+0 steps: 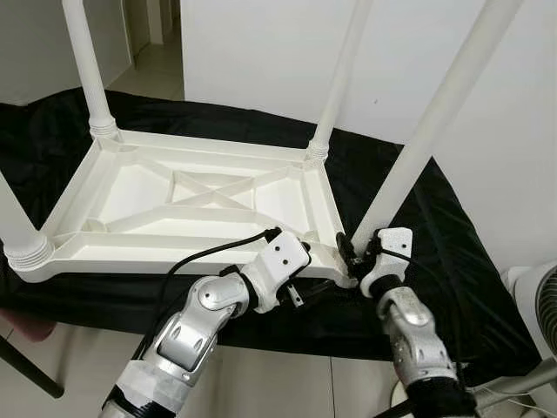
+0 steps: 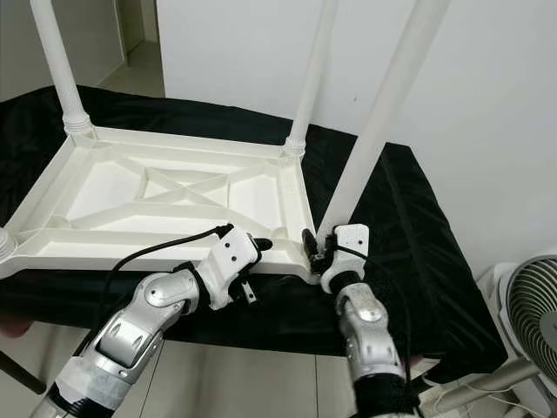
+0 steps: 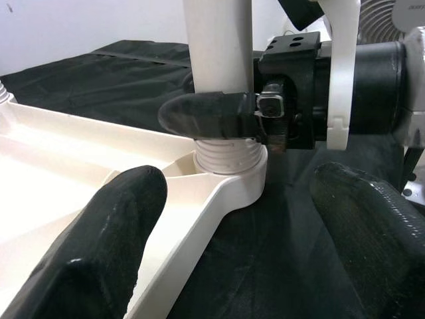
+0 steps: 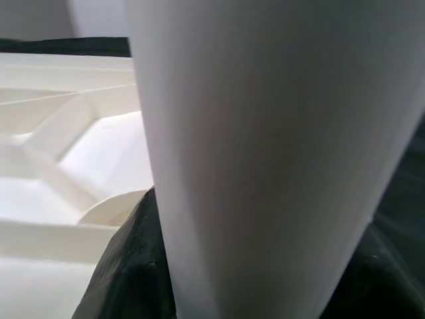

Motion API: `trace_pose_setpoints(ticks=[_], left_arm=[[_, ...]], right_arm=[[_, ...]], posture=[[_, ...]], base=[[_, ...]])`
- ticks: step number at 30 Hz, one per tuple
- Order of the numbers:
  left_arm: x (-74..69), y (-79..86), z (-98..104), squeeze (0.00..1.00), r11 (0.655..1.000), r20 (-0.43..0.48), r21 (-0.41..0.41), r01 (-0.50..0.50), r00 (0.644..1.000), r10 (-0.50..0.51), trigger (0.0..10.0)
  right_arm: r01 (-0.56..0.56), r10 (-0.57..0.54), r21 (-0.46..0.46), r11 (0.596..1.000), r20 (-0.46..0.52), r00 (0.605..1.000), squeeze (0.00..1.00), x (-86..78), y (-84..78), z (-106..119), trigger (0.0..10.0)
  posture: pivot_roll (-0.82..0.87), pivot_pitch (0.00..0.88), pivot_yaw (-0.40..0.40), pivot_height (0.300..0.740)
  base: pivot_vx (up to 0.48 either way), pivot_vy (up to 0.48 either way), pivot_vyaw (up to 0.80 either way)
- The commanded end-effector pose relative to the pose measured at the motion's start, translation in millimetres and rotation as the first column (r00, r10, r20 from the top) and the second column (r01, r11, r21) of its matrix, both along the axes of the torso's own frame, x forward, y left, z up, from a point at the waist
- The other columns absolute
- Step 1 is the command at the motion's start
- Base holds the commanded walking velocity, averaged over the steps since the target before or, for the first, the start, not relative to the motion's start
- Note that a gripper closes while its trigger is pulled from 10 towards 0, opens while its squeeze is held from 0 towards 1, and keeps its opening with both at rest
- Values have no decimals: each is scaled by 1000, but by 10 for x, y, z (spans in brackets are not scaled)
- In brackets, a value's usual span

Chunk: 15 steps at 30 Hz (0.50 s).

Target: Building children table

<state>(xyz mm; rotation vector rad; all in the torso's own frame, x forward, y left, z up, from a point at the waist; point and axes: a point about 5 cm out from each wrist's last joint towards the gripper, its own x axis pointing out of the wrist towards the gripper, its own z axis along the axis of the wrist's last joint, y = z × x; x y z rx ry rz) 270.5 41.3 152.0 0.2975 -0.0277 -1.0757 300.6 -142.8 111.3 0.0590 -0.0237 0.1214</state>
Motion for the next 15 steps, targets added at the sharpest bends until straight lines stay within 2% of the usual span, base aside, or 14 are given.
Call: trace_pose_setpoints(ticks=[1,3,6,11,15], left_arm=[[-26,-31,-12,0,999,-14,11,42,999,-42,10000],[-29,-30,-12,0,999,-14,11,42,999,-42,10000],[-35,-29,-9,0,999,-12,14,46,999,-46,10000],[-31,-25,-8,0,999,-13,15,46,999,-46,10000],[-44,-34,-13,0,998,-14,14,54,998,-54,10000]], right_arm=[[59,-58,9,998,-92,994,0,-90,85,-162,10000],[69,-67,22,997,-94,993,0,-100,98,-164,10000],[187,-181,56,981,-96,979,0,-149,140,-165,10000],[221,-212,81,972,-114,971,0,-183,192,-140,10000],[237,-227,79,968,-122,966,0,-201,160,-133,10000]], posture=[[-9,0,-117,740],[-9,0,-117,740],[-3,0,-118,740],[-5,0,-116,740],[-13,0,-119,740]], base=[[0,0,0],[0,0,0],[0,0,0],[0,0,0],[0,0,0]])
